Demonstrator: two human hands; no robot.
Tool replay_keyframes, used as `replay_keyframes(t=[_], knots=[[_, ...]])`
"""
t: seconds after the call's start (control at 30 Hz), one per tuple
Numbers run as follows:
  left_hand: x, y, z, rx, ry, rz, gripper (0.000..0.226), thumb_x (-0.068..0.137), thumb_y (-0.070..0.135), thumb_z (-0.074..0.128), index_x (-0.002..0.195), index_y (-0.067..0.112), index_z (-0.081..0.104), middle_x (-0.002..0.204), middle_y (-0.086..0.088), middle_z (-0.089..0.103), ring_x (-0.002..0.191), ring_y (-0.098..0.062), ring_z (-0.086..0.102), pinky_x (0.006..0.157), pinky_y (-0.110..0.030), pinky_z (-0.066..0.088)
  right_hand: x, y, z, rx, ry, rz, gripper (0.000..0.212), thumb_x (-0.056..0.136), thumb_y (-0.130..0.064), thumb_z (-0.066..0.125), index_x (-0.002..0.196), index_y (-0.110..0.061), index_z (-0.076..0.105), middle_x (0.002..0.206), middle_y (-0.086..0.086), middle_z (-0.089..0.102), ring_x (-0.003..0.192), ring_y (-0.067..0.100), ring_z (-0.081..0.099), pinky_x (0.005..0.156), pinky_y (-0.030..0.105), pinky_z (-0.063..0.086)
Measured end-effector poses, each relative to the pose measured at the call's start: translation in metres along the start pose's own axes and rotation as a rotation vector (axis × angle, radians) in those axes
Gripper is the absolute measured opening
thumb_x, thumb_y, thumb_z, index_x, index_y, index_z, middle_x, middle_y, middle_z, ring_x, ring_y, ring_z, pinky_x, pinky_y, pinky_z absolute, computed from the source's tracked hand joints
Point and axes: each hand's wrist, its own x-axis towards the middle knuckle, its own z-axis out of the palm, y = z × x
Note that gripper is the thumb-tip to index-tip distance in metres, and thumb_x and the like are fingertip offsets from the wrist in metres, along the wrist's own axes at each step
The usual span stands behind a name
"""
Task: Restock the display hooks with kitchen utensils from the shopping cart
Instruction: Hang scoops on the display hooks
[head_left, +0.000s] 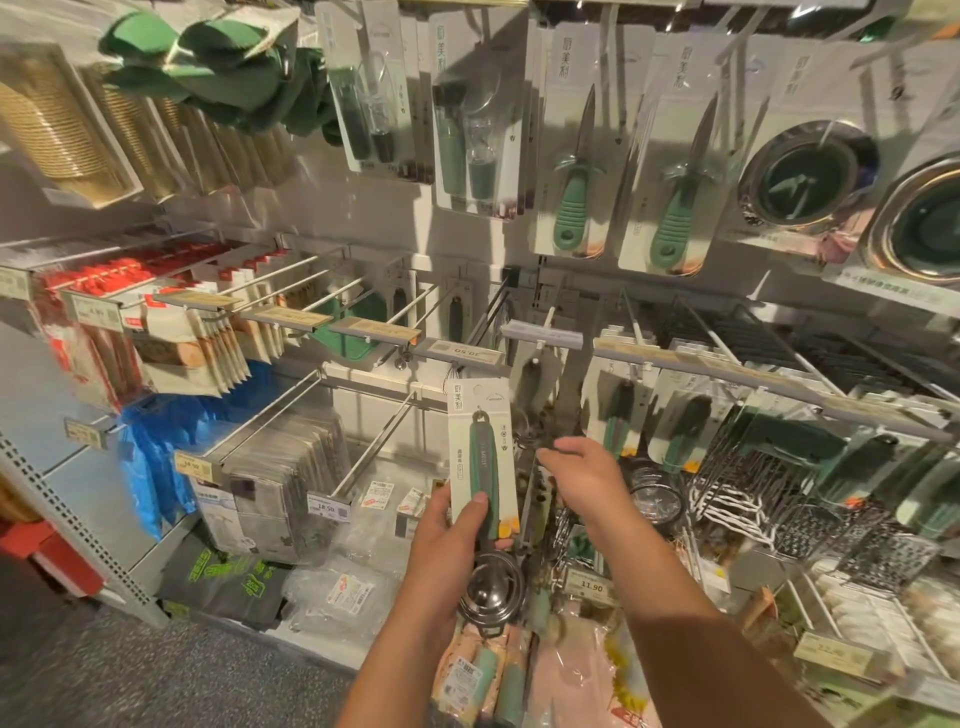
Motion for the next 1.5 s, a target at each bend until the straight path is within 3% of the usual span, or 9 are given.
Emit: replay_keyframes(t=[0.07, 0.33, 0.53, 0.7, 0.93, 1.07, 1.23, 1.37, 1.5], knots=[[0.002, -0.003, 0.000, 0.024, -0.013, -0.009, 0.019, 0.105, 0.028, 0.059, 0.119, 0.041, 0.059, 0.115, 0.008, 0.075, 0.100, -0.015, 0.075, 0.078, -0.029, 0.054, -0.007, 0.007, 0.005, 0.060, -0.051, 0.000, 0.027, 0.101, -0.031, 0.064, 0.122, -0.014, 0.066, 0.110, -0.001, 0.070, 0.093, 0.016, 0.068, 0.082, 0.034, 0.054], [0.005, -0.010, 0.001, 0.054, -0.061, -0.054, 0.018, 0.106, 0.024, 0.057, 0.119, 0.034, 0.065, 0.103, 0.003, 0.081, 0.091, -0.023, 0.078, 0.077, -0.034, 0.058, -0.029, 0.023, 0.015, 0.162, -0.110, -0.134, 0.018, 0.104, -0.033, 0.060, 0.105, -0.021, 0.073, 0.095, 0.000, 0.079, 0.085, 0.010, 0.072, 0.082, 0.033, 0.058], [0.003, -0.012, 0.006, 0.081, -0.095, -0.052, 0.022, 0.106, 0.022, 0.058, 0.099, 0.042, 0.058, 0.083, 0.019, 0.079, 0.081, -0.010, 0.077, 0.071, -0.025, 0.055, -0.032, 0.021, 0.013, 0.180, -0.045, -0.209, 0.016, 0.103, -0.022, 0.062, 0.094, -0.014, 0.072, 0.089, 0.007, 0.078, 0.085, 0.030, 0.074, 0.078, 0.043, 0.059], [0.005, -0.011, 0.006, 0.086, -0.114, -0.030, 0.021, 0.106, 0.024, 0.058, 0.124, 0.029, 0.068, 0.105, 0.009, 0.080, 0.096, -0.009, 0.076, 0.078, -0.022, 0.054, -0.034, 0.017, 0.010, 0.171, 0.019, -0.270, 0.017, 0.104, -0.023, 0.060, 0.093, -0.016, 0.072, 0.088, 0.005, 0.077, 0.086, 0.024, 0.073, 0.076, 0.036, 0.055], [0.006, -0.008, 0.011, 0.045, -0.073, -0.027, 0.032, 0.100, 0.030, 0.067, 0.132, 0.029, 0.064, 0.116, 0.009, 0.076, 0.106, -0.007, 0.072, 0.089, -0.025, 0.054, -0.025, 0.000, 0.001, 0.144, 0.127, -0.287, 0.020, 0.103, -0.029, 0.061, 0.090, -0.017, 0.069, 0.078, -0.004, 0.070, 0.068, 0.005, 0.062, 0.066, 0.028, 0.048], [0.007, -0.008, 0.010, 0.020, -0.087, -0.039, 0.038, 0.099, 0.029, 0.070, 0.136, 0.028, 0.063, 0.125, 0.004, 0.074, 0.114, -0.011, 0.071, 0.105, -0.035, 0.053, -0.016, -0.008, 0.000, 0.104, 0.156, -0.244, 0.020, 0.102, -0.031, 0.062, 0.091, -0.018, 0.071, 0.086, 0.002, 0.075, 0.083, 0.021, 0.071, 0.077, 0.039, 0.056], [0.011, -0.010, 0.007, 0.027, -0.102, -0.023, 0.033, 0.098, 0.029, 0.070, 0.131, 0.031, 0.066, 0.119, 0.006, 0.077, 0.109, -0.010, 0.073, 0.092, -0.031, 0.055, -0.010, -0.011, 0.002, 0.052, 0.223, -0.239, 0.025, 0.101, -0.032, 0.063, 0.084, -0.014, 0.070, 0.076, 0.003, 0.070, 0.066, 0.017, 0.059, 0.066, 0.034, 0.049], [0.008, -0.005, 0.004, 0.031, -0.086, -0.016, 0.030, 0.098, 0.032, 0.070, 0.128, 0.036, 0.067, 0.122, 0.009, 0.075, 0.114, -0.009, 0.070, 0.092, -0.029, 0.054, 0.002, -0.022, 0.006, -0.009, 0.268, -0.239, 0.035, 0.101, -0.026, 0.061, 0.087, 0.006, 0.065, 0.071, 0.009, 0.059, 0.065, 0.021, 0.052, 0.065, 0.034, 0.047], [0.004, -0.001, 0.001, 0.005, -0.083, 0.000, 0.026, 0.101, 0.027, 0.065, 0.126, 0.034, 0.067, 0.122, 0.014, 0.073, 0.105, 0.002, 0.068, 0.078, -0.019, 0.051, 0.017, -0.029, 0.008, -0.101, 0.304, -0.187, 0.034, 0.101, -0.032, 0.060, 0.074, -0.010, 0.060, 0.069, 0.006, 0.058, 0.068, 0.024, 0.054, 0.074, 0.038, 0.055]])
